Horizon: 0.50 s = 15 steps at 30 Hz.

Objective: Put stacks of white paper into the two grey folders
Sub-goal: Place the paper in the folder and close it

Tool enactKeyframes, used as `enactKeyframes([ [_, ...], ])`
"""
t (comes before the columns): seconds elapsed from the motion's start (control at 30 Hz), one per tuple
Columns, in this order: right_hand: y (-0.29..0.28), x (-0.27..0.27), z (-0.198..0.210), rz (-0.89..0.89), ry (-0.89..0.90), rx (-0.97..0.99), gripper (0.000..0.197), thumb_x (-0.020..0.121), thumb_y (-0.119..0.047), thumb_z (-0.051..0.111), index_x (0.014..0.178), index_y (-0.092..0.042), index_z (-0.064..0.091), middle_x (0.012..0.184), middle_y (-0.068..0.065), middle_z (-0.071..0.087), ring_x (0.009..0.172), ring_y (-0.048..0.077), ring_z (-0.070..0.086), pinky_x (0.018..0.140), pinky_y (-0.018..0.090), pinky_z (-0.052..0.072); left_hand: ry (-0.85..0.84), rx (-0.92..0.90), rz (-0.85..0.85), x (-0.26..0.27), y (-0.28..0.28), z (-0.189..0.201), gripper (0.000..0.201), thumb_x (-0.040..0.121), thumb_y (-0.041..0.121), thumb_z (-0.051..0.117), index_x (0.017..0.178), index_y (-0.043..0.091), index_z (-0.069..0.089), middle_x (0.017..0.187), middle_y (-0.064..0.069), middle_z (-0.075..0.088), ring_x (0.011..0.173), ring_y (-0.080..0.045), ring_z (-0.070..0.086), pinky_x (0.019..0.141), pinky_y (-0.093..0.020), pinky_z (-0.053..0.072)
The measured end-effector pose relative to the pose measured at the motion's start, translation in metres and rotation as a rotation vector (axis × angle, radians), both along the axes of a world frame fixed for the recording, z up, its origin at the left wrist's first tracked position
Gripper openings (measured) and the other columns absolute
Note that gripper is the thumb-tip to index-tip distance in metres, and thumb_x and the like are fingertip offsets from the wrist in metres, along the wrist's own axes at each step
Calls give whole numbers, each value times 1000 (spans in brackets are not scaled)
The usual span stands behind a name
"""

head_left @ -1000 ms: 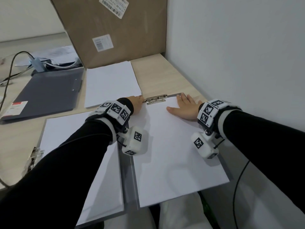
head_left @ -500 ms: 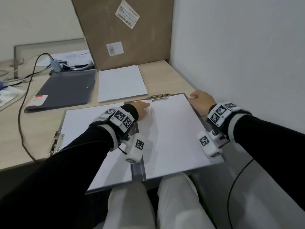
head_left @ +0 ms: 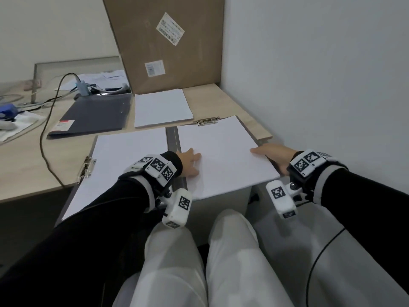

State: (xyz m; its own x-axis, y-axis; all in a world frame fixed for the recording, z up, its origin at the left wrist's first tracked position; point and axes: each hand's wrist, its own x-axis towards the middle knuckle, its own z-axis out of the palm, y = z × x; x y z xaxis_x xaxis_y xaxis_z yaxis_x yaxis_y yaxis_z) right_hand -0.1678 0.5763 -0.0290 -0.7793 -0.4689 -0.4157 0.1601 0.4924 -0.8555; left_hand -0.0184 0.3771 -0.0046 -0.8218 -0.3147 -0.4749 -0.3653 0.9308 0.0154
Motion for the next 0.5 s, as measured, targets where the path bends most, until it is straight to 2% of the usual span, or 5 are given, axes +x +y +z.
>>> enactKeyframes([
  [0.07, 3, 6, 9, 69, -19, -86, 28, 93, -14, 56, 118, -3, 58, 115, 17, 66, 92, 29, 65, 81, 35, 53, -1, -12, -8, 2, 1, -2, 62, 99, 32, 36, 152, 21, 6, 161, -5, 0, 146, -39, 7, 117, -45, 19],
  [0.17, 5, 8, 18, 66, 4, -131, 42, 89, -3, 59, 129, -4, 48, 122, 15, 63, 105, 33, 63, 90, 43, 52, 10, -14, -4, 3, 2, -3, 63, 99, 33, 36, 152, 22, 3, 161, -4, -3, 146, -40, 3, 118, -45, 17],
  [0.27, 4, 13, 30, 49, 49, -194, 46, 88, 6, 56, 130, -10, 45, 118, 14, 62, 100, 32, 63, 83, 40, 53, 52, 36, 5, 6, 1, -1, 65, 99, 33, 36, 152, 21, -1, 161, -3, -6, 147, -35, 6, 118, -40, 16],
  [0.4, 6, 11, 47, 33, 108, -262, 46, 88, 6, 54, 128, -15, 46, 115, 12, 62, 93, 29, 62, 82, 40, 53, 229, 249, 88, 7, -6, 5, 70, 97, 30, 46, 152, 24, 4, 161, 1, -3, 147, -22, 17, 117, -31, 21],
  [0.5, 10, 2, 60, -25, 160, -292, 49, 87, 8, 54, 131, -14, 47, 117, 13, 61, 88, 27, 63, 76, 38, 54, 412, 338, 168, 7, -14, 7, 64, 96, 22, 49, 151, 22, 17, 160, 0, 12, 146, -21, 22, 115, -28, 22],
])
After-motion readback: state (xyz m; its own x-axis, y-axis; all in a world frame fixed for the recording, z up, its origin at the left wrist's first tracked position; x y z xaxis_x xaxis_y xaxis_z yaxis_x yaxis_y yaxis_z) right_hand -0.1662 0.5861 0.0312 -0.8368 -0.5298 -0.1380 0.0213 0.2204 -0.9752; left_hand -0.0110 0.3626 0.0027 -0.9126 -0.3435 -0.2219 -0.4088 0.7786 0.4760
